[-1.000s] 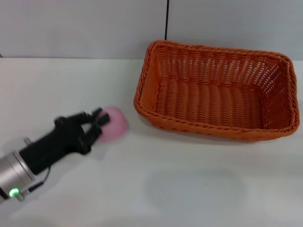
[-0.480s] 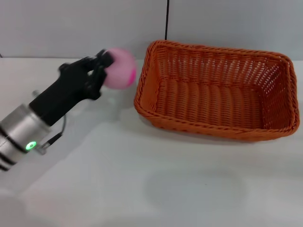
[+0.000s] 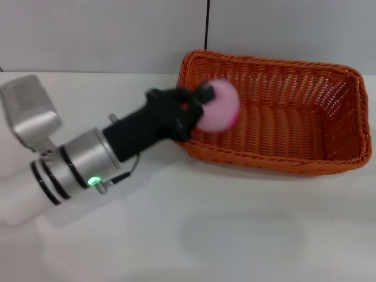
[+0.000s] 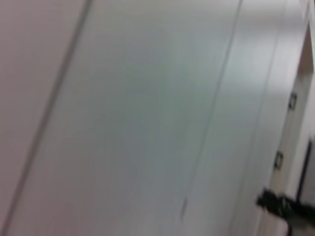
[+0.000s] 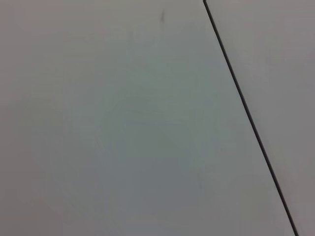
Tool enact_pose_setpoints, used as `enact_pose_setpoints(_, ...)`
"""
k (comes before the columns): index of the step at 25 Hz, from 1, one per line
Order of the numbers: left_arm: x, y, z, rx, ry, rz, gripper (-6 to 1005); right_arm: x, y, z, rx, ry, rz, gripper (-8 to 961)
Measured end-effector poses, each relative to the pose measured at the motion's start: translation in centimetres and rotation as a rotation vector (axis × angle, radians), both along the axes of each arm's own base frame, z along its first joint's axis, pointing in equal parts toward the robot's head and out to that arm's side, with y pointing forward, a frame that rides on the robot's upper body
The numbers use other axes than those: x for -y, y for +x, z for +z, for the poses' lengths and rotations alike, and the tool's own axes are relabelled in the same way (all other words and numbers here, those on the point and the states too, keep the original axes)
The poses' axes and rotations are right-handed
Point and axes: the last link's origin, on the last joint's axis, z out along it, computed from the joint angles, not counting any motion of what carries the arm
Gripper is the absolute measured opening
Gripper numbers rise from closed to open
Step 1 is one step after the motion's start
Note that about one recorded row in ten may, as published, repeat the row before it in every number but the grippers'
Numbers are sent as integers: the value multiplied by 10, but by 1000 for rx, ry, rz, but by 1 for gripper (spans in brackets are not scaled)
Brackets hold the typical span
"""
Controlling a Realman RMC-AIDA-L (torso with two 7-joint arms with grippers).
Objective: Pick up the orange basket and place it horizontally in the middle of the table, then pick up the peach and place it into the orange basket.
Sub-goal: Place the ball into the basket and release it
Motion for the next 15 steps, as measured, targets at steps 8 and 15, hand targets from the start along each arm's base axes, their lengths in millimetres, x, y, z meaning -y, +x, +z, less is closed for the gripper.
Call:
enact_pose_setpoints(8,2,1,-23,-114,-65,-7,47,-5,-3,-1,13,1,10,675)
enact_pose_setpoints(15,-2,-11,-20,-154,-45,36,50,-7,-5,-2,15,0,16,675)
